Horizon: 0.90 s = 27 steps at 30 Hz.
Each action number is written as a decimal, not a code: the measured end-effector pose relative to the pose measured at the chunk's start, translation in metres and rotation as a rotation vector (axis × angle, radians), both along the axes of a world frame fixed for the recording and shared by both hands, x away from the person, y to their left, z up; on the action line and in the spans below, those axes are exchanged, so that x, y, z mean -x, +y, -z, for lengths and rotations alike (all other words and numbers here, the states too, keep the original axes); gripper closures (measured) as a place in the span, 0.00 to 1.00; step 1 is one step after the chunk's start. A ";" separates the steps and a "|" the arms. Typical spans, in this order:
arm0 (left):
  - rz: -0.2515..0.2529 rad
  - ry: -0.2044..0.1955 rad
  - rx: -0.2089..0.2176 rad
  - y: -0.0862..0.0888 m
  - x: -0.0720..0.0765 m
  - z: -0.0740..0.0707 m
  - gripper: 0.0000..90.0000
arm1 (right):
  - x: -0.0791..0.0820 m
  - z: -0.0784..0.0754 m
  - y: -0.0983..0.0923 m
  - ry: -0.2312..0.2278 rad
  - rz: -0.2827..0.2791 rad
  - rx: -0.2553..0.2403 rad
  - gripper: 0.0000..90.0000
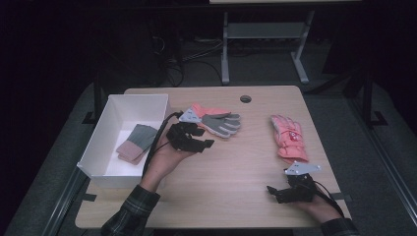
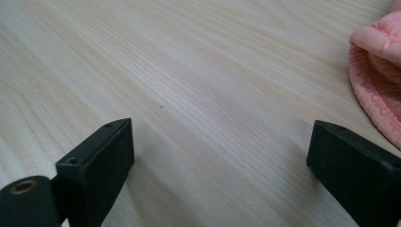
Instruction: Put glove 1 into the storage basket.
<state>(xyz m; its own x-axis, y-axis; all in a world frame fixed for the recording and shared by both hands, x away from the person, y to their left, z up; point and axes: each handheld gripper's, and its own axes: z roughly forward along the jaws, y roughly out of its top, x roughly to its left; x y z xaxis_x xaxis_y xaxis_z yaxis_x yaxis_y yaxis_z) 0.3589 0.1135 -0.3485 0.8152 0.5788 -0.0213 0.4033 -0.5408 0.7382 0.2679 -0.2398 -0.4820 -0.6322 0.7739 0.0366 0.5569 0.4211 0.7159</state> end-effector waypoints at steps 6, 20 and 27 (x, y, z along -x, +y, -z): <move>-0.031 0.013 -0.012 -0.022 -0.015 0.013 0.87 | 0.000 0.000 0.000 0.000 0.000 0.000 0.09; -0.143 -0.009 -0.063 -0.034 -0.081 0.050 1.00 | 0.000 0.000 0.000 0.006 0.004 -0.002 0.09; -0.201 -0.016 -0.059 -0.030 -0.109 0.058 1.00 | 0.000 0.000 0.000 0.007 0.004 -0.003 0.09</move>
